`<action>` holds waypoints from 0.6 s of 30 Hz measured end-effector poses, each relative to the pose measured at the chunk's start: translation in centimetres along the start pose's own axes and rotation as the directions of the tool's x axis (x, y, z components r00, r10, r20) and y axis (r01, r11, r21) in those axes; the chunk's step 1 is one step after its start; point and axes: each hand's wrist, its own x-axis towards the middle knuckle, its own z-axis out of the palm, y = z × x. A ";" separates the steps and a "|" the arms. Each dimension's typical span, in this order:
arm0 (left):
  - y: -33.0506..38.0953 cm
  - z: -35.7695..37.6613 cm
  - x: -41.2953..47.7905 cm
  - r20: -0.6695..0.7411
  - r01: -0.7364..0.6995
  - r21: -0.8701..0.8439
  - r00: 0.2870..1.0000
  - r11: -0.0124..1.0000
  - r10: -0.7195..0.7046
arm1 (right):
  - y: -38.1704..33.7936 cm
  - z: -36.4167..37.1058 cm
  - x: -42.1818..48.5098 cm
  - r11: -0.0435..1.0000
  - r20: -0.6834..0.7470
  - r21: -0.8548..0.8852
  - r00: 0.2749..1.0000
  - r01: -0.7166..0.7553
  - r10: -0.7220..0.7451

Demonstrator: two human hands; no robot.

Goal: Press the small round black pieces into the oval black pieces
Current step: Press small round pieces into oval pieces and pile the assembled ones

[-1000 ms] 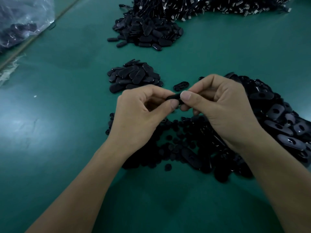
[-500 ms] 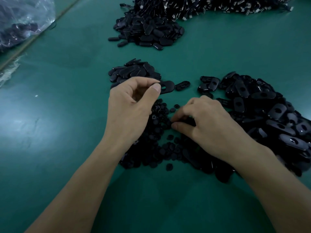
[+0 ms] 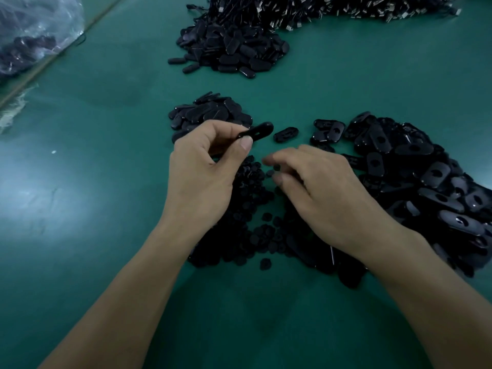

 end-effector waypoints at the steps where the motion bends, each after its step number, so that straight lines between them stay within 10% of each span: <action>1: 0.0 0.0 0.0 -0.001 0.002 0.003 1.000 1.000 -0.002 | -0.1 -0.1 0.0 1.000 -0.012 0.022 1.000 -0.015 0.015; 18: 0.5 0.1 -0.3 -0.017 0.048 -0.082 0.999 0.996 -0.049 | 0.1 -0.6 0.0 0.983 -0.056 0.180 0.997 -0.039 0.050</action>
